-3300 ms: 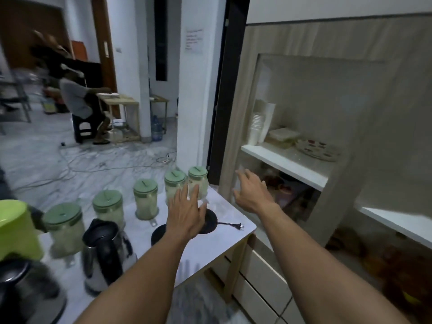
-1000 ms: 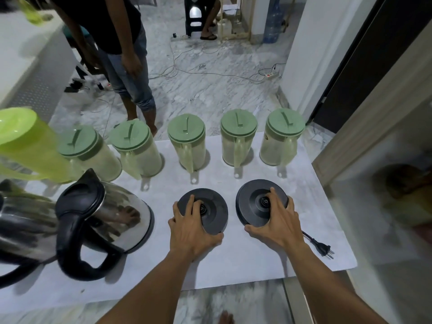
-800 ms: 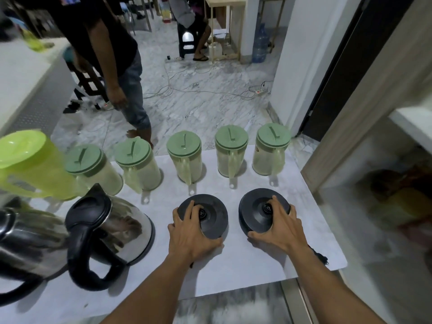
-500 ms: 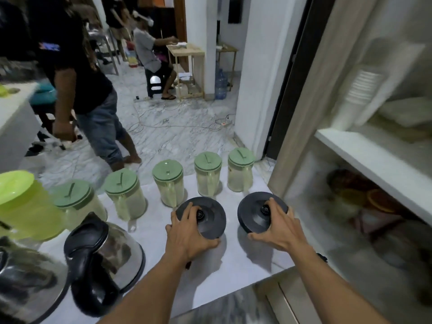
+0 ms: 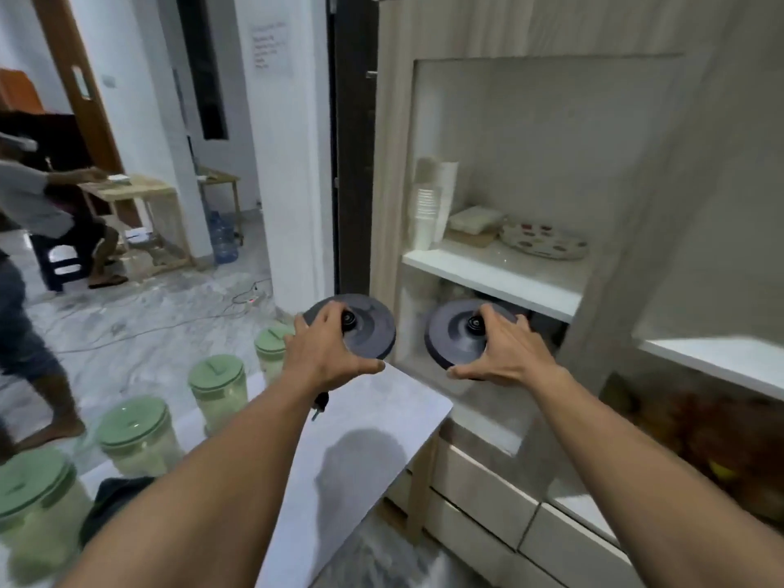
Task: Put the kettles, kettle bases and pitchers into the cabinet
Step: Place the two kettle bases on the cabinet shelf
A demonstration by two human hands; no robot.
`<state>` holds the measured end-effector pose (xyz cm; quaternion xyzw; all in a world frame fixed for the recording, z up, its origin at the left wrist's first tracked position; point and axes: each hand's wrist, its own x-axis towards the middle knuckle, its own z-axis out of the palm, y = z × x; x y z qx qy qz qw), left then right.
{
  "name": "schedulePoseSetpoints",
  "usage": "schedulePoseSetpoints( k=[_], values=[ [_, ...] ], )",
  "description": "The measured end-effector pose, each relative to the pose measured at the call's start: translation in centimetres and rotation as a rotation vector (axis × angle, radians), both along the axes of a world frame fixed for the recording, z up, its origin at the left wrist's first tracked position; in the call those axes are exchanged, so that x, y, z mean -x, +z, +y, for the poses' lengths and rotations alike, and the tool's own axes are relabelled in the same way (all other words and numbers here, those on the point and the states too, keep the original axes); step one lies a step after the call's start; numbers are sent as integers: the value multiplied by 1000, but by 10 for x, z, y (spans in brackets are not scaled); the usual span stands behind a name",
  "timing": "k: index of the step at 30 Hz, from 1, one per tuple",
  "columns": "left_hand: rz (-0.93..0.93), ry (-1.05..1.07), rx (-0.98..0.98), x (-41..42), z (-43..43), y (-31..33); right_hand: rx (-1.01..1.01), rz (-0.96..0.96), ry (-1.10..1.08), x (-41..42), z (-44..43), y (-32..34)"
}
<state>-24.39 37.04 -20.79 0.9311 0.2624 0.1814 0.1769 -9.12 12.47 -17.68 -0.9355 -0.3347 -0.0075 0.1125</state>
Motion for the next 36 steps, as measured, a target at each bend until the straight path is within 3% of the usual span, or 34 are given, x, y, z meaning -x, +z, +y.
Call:
schedulePoseSetpoints(
  k=[11, 19, 30, 36],
  values=[
    [-142, -396, -20, -36, -105, 95, -62, -103, -354, 57, -159, 90],
    [-153, -599, -75, -83, -213, 122, -98, -130, -597, 71, -268, 120],
    [-91, -777, -68, -183, -373, 134, -134, -118, -807, 4, -395, 120],
    [-69, -777, -29, -273, -455, 118, -131, -93, -822, -81, -462, 111]
  ],
)
